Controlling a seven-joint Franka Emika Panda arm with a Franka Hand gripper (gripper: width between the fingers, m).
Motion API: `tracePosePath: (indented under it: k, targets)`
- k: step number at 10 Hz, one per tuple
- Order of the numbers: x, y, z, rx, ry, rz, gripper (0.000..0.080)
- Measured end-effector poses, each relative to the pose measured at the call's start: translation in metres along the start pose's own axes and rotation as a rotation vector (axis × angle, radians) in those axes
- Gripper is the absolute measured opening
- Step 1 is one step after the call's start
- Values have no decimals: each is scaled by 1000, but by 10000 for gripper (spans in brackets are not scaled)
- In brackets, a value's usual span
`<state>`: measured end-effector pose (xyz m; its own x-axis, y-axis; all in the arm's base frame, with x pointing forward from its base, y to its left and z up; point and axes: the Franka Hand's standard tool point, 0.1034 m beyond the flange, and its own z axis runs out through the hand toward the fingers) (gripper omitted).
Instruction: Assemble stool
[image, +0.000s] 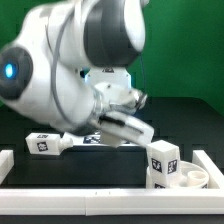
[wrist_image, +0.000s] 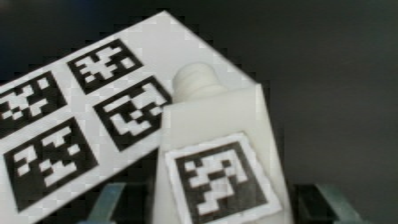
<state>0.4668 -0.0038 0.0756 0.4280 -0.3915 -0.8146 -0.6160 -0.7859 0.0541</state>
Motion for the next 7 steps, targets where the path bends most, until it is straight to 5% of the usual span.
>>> tracePosePath:
  k: [1, 3, 6, 7]
  targets:
    - [-16, -11, -14, 3, 64, -27, 323]
    - [-29, -13, -9, -19, 155, -43, 323]
    - [-25, -31, -16, 24, 368, -72, 323]
    - [-35, -53, -25, 38, 442, -55, 323]
